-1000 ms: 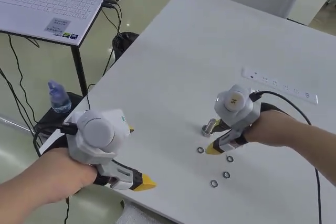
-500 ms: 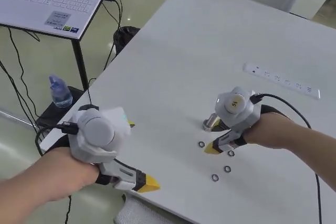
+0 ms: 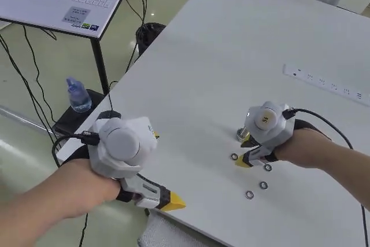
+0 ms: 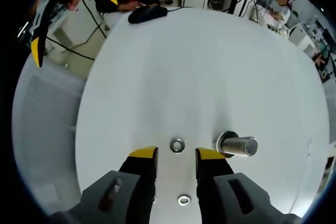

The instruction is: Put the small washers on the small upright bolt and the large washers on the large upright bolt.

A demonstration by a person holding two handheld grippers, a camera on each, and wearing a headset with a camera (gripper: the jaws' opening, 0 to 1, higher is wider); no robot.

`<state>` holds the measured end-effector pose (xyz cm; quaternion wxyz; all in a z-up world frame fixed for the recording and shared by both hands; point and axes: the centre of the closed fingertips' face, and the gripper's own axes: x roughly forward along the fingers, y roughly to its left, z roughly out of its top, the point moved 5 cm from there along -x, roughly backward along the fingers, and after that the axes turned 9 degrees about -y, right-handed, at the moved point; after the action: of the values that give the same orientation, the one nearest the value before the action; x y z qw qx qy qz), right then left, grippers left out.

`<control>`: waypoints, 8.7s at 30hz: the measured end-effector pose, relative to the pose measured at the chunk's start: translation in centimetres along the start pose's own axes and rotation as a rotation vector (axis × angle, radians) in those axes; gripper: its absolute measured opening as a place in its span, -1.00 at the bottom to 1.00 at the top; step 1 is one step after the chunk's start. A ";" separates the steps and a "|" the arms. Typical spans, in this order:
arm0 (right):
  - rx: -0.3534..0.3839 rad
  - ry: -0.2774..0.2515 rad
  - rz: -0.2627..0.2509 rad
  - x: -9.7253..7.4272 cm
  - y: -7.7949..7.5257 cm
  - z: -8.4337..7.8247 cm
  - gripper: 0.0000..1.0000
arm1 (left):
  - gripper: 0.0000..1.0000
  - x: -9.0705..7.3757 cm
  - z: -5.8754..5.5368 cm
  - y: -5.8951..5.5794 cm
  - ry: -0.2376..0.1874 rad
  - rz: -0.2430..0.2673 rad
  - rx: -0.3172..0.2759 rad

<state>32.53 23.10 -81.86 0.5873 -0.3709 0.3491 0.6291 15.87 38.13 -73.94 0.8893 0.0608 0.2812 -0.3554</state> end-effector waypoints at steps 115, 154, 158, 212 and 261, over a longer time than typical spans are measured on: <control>0.140 0.057 -0.054 -6.6 -0.5 -4.0 -0.74 | 0.57 0.9 1.1 0.2 0.000 0.003 -0.017; 0.194 0.042 -0.165 -11.1 -6.8 -7.1 -0.74 | 0.87 2.5 1.2 0.2 -0.006 0.035 -0.035; 0.194 0.038 -0.163 -10.8 -6.8 -6.7 -0.74 | 0.93 2.7 1.3 0.3 -0.009 0.032 -0.036; 0.208 0.072 -0.130 -6.7 -6.0 -8.2 -0.74 | 0.83 2.4 0.6 -0.4 0.017 0.014 -0.071; 0.170 0.078 -0.124 -5.6 -5.5 -9.0 -0.52 | 0.74 2.0 0.0 -0.1 0.043 0.017 -0.070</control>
<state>38.76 12.92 -81.30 0.6404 -0.3648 0.4001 0.5447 17.02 36.84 -74.99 0.8876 0.0396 0.3120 -0.3365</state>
